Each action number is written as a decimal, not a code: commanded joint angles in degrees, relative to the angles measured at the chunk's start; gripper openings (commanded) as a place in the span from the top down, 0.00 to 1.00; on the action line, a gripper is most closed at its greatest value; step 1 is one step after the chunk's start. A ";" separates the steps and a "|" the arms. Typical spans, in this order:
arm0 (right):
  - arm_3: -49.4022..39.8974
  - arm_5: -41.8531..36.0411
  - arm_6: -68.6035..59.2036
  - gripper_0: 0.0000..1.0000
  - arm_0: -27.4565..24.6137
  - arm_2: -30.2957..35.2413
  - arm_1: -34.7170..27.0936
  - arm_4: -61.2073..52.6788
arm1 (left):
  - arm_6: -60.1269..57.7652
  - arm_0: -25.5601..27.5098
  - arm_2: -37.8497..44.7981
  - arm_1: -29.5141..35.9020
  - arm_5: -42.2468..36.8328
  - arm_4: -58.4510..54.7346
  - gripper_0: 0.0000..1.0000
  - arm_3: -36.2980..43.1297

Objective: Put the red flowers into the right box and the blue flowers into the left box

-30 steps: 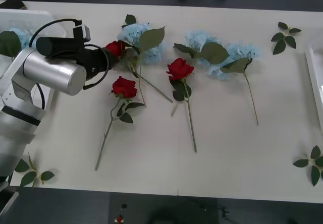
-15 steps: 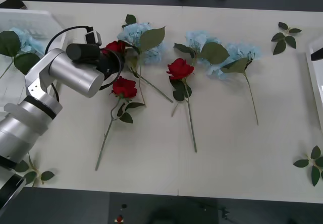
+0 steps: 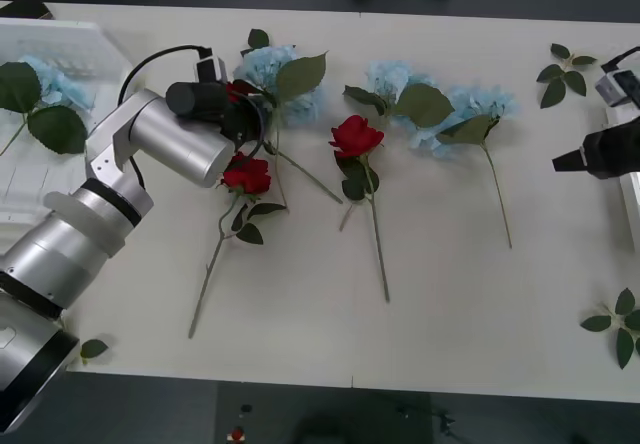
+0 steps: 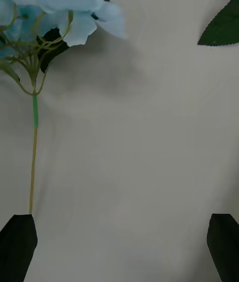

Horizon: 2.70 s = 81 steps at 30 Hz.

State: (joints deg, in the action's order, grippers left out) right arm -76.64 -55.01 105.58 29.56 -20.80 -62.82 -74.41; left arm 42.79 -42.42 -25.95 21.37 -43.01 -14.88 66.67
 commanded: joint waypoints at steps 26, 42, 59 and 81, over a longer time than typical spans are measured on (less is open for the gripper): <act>10.55 4.65 -22.17 0.00 10.43 -0.39 24.50 27.92 | 1.94 -1.70 -1.56 -5.20 6.98 11.01 1.00 -12.61; 13.36 7.90 -23.40 1.00 11.66 -5.13 24.94 31.70 | 1.77 1.99 -0.42 4.29 -7.17 8.29 1.00 8.74; 13.45 6.93 -23.58 1.00 11.66 -2.41 24.76 28.27 | 4.05 13.15 11.27 12.20 -11.92 -4.19 1.00 33.09; 3.43 5.88 -18.04 1.00 6.92 5.06 13.42 -5.92 | 10.73 17.99 11.27 12.64 -12.18 1.70 0.00 30.72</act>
State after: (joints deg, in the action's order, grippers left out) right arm -69.87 -50.63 85.44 38.04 -16.94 -47.62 -77.10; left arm 52.13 -25.58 -14.60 33.10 -55.34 -14.12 97.50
